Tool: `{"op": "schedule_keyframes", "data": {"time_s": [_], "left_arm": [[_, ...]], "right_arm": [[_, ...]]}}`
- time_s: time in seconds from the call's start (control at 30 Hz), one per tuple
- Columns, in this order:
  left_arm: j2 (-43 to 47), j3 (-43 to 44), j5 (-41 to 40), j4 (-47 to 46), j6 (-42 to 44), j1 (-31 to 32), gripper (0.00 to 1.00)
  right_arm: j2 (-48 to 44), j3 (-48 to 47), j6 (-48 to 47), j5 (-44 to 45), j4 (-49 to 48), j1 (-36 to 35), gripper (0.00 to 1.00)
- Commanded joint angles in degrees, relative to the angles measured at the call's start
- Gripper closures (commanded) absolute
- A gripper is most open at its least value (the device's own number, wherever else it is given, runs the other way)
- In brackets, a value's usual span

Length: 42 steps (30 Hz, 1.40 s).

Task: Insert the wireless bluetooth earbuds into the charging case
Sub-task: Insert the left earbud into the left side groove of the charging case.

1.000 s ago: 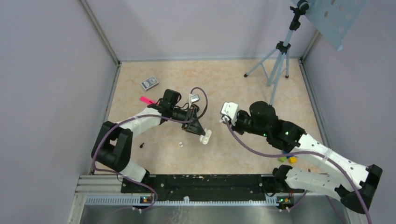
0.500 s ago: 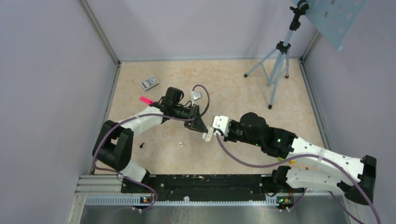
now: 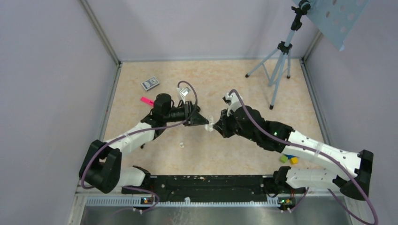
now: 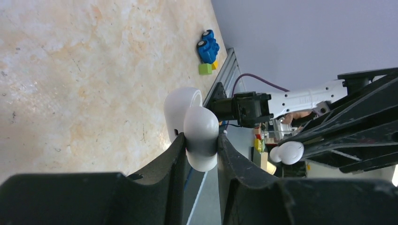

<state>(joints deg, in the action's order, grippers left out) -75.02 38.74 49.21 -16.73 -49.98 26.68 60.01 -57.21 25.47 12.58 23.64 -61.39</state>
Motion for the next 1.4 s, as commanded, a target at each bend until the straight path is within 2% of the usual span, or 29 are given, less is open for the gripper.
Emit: {"op": "schedule_keyframes", "data": {"time_s": [0.0, 0.13, 0.4, 0.73, 1.37], "left_arm": [[2.1, 0.4, -2.2, -6.0, -1.9, 0.2, 1.00], [2.4, 0.6, -2.3, -5.6, -1.5, 0.2, 1.00], [2.8, 1.7, -2.3, -3.1, -0.5, 0.1, 1.00], [3.6, 1.7, -2.2, -1.9, 0.2, 0.1, 1.00], [4.3, 2.1, -2.0, -1.3, 0.7, 0.2, 1.00]], "right_arm": [[-0.4, 0.6, 19.9, 0.9, 0.8, -0.4, 1.00], [-0.5, 5.1, 24.9, 1.8, -3.1, -0.4, 1.00], [0.1, 6.7, 25.9, 7.8, -5.3, -0.5, 1.00], [4.4, 5.8, 26.0, 8.9, -8.1, -0.5, 1.00], [7.9, 4.4, 28.9, 13.3, -7.5, -0.4, 1.00]]}}
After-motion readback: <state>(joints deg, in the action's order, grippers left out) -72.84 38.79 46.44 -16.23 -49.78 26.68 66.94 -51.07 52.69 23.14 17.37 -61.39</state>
